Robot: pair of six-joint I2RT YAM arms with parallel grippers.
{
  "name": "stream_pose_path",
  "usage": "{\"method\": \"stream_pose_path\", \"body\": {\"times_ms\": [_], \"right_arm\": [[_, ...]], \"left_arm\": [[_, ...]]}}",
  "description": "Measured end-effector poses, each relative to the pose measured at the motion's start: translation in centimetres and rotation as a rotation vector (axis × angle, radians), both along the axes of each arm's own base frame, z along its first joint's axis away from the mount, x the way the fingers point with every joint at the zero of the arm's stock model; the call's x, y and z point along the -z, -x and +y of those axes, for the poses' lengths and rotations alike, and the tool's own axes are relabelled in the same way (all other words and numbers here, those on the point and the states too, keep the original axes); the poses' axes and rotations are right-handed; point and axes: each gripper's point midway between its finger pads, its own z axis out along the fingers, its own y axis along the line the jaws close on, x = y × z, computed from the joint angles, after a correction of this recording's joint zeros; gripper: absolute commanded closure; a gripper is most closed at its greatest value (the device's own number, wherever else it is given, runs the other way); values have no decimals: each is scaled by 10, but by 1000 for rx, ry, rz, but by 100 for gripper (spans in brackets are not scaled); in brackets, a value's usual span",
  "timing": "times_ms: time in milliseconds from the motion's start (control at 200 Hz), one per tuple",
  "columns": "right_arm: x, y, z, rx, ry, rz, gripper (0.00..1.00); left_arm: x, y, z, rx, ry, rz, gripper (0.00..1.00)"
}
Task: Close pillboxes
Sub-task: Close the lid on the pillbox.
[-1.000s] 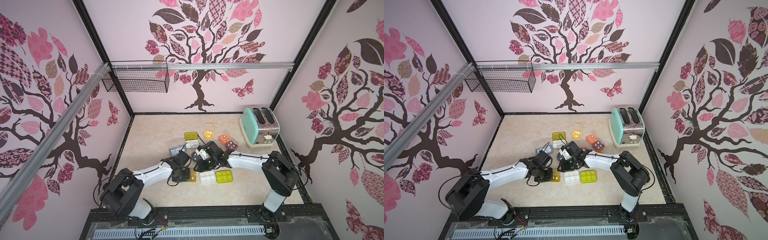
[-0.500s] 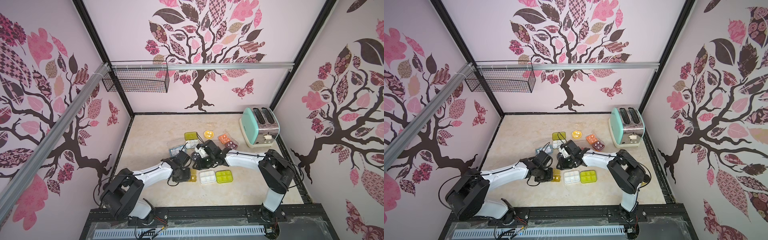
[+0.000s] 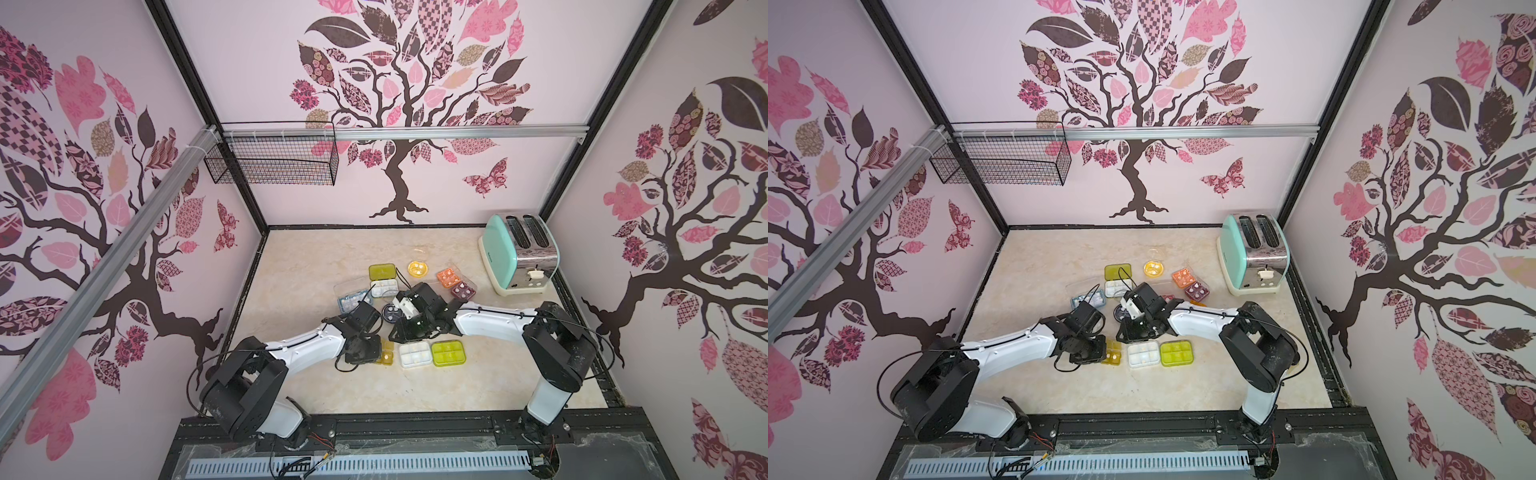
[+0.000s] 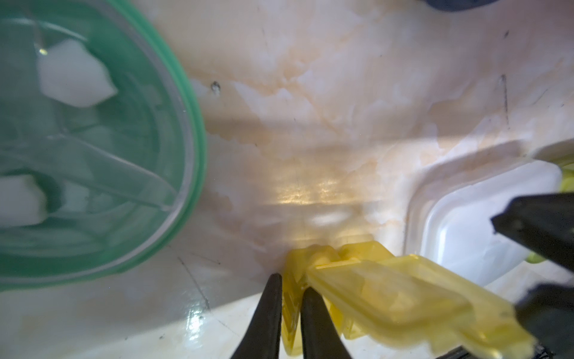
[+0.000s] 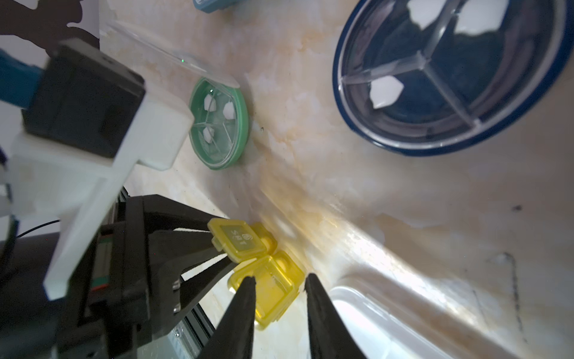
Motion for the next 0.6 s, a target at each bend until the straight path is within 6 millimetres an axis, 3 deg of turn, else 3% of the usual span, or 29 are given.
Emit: {"method": "stream_pose_path", "body": {"times_ms": [385,600], "right_arm": [[2,21,8,-47,-19,30,68],[-1,20,7,-44,-21,21,65]], "left_arm": [[0,-3,2,-16,-11,-10,84],[0,-4,2,-17,-12,-14,84]]}}
